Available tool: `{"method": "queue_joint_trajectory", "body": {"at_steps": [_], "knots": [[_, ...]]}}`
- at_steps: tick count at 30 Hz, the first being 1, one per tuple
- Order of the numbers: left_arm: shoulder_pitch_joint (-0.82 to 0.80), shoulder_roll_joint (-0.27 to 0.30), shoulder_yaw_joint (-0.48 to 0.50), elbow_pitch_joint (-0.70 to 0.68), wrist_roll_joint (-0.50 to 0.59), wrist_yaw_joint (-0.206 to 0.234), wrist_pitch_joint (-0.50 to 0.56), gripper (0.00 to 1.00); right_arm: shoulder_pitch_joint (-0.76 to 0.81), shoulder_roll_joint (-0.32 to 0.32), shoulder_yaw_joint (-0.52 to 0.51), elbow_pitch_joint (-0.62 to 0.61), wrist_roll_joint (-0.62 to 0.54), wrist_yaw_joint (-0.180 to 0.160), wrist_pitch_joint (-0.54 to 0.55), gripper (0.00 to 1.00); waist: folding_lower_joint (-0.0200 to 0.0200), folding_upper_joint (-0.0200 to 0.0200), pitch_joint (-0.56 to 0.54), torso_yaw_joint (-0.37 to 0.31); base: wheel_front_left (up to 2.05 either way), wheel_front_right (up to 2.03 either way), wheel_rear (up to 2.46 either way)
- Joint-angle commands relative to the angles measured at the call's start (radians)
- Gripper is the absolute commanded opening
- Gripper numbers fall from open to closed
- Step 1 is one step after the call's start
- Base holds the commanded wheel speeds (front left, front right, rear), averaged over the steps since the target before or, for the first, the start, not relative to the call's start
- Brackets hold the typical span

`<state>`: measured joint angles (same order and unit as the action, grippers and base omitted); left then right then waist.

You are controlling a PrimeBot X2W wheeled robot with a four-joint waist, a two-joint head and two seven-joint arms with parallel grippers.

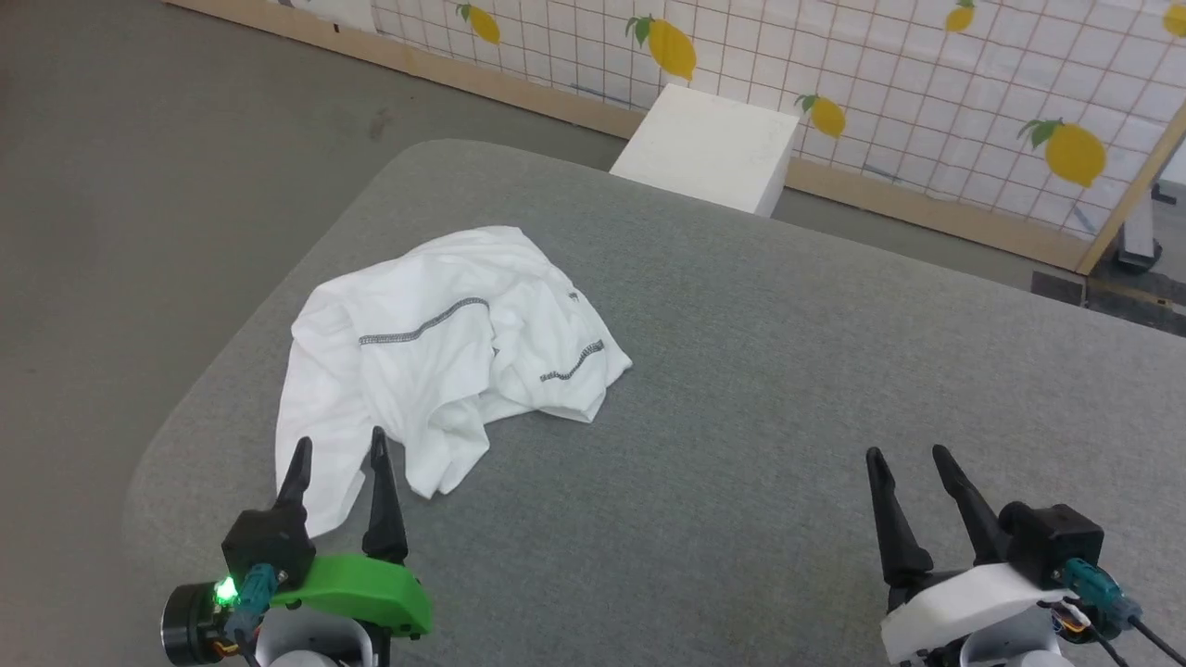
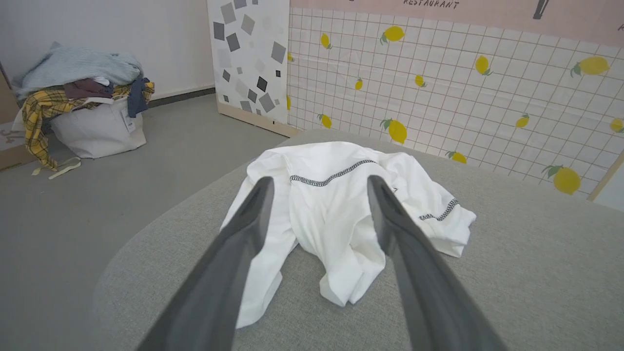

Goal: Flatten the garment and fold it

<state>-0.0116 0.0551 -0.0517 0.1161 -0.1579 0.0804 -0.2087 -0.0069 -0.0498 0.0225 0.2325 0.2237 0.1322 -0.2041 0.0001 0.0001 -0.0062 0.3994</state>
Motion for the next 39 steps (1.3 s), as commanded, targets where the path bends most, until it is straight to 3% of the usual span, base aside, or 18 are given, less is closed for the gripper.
{"method": "queue_joint_trajectory", "body": {"at_steps": [1,21,31,36,39], "knots": [[0.011,-0.004,-0.005,0.004,-0.008,0.006,-0.011,1.00,0.016,0.000,-0.001,0.002,-0.016,-0.001,-0.010,1.00,-0.0001,-0.0001,-0.004,0.010,0.00,0.00,0.00],[0.018,-0.001,-0.013,0.027,-0.038,0.028,-0.052,1.00,0.035,0.000,-0.013,-0.021,-0.003,-0.002,-0.004,1.00,-0.0001,-0.0001,-0.011,0.071,0.00,0.00,0.00],[0.012,0.001,-0.016,0.031,-0.043,0.027,-0.053,1.00,0.036,0.000,-0.015,-0.025,-0.001,-0.002,0.002,1.00,-0.0001,-0.0001,-0.007,0.062,0.00,0.00,0.00],[-0.066,0.022,-0.028,0.055,-0.064,-0.017,-0.014,1.00,0.029,0.000,-0.018,-0.033,-0.005,-0.002,0.008,1.00,-0.0001,-0.0001,0.012,0.056,0.00,0.00,0.00],[-0.192,0.041,-0.016,0.092,-0.112,-0.062,0.049,1.00,0.017,0.000,-0.019,-0.051,-0.020,-0.002,0.025,1.00,-0.0001,-0.0001,0.044,0.043,0.00,0.00,0.00]]}}
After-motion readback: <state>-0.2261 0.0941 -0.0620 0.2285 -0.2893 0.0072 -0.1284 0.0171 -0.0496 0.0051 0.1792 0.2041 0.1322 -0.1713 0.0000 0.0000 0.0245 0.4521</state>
